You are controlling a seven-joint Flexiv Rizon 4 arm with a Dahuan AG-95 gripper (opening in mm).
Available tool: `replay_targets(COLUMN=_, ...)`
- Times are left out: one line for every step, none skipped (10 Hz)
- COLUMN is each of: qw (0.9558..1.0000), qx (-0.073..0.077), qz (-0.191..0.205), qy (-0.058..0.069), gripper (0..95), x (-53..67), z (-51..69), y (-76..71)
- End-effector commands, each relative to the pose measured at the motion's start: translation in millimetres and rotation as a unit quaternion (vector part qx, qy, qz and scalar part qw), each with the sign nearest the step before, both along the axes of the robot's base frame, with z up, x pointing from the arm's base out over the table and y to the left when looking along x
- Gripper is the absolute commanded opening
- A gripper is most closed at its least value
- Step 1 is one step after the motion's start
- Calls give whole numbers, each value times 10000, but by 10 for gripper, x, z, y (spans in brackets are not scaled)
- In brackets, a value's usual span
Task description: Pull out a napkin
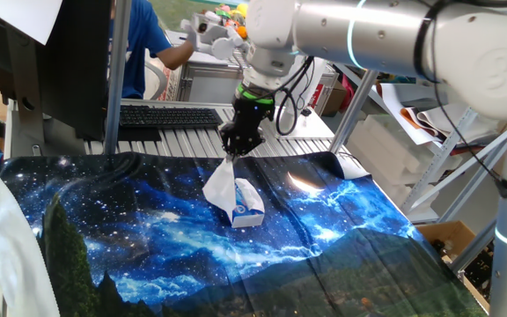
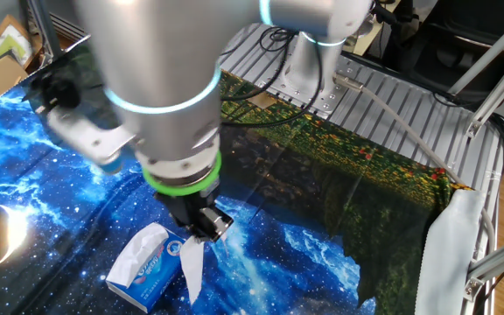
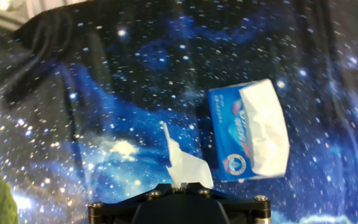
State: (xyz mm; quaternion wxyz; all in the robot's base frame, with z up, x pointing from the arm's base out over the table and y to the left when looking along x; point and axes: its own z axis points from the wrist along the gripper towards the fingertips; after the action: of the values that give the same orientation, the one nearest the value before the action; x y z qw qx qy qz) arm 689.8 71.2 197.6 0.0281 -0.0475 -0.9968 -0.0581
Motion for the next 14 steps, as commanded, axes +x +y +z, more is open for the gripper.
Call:
replay_targets(qw=9990, qx=-66, qz=437, qy=-99, gripper=0, x=-40, z=-4, y=2)
replay_targets(qw=9985, qx=-131, qz=519, qy=-124, gripper=0, x=-40, z=-4, y=2)
replay_targets(qw=9981, qx=-180, qz=581, qy=-137, gripper=0, x=-40, z=-4, y=2)
replay_targets(qw=9978, qx=-218, qz=611, qy=-166, gripper=0, x=-40, z=-4, y=2)
replay_targets(qw=9978, qx=-229, qz=605, qy=-169, gripper=0, x=-40, z=-4, y=2)
replay_targets(qw=9980, qx=-277, qz=543, qy=-159, gripper=0, x=-40, z=-4, y=2)
replay_targets(qw=9985, qx=-284, qz=453, qy=-154, gripper=0, x=-40, z=-4, y=2)
replay_targets(qw=9985, qx=-283, qz=435, qy=-153, gripper=0, x=-40, z=-4, y=2)
replay_targets(qw=9994, qx=-251, qz=204, qy=-144, gripper=0, x=-46, z=2, y=11)
replay_targets(qw=9993, qx=-253, qz=209, qy=-170, gripper=0, x=-49, z=5, y=15)
replay_targets(qw=9993, qx=-263, qz=177, qy=-214, gripper=0, x=-60, z=17, y=31)
replay_targets(qw=9993, qx=-228, qz=184, qy=-232, gripper=0, x=-60, z=17, y=32)
replay_targets(qw=9993, qx=-235, qz=165, qy=-222, gripper=0, x=-63, z=20, y=37)
replay_targets(qw=9995, qx=-226, qz=119, qy=-201, gripper=0, x=-65, z=22, y=40)
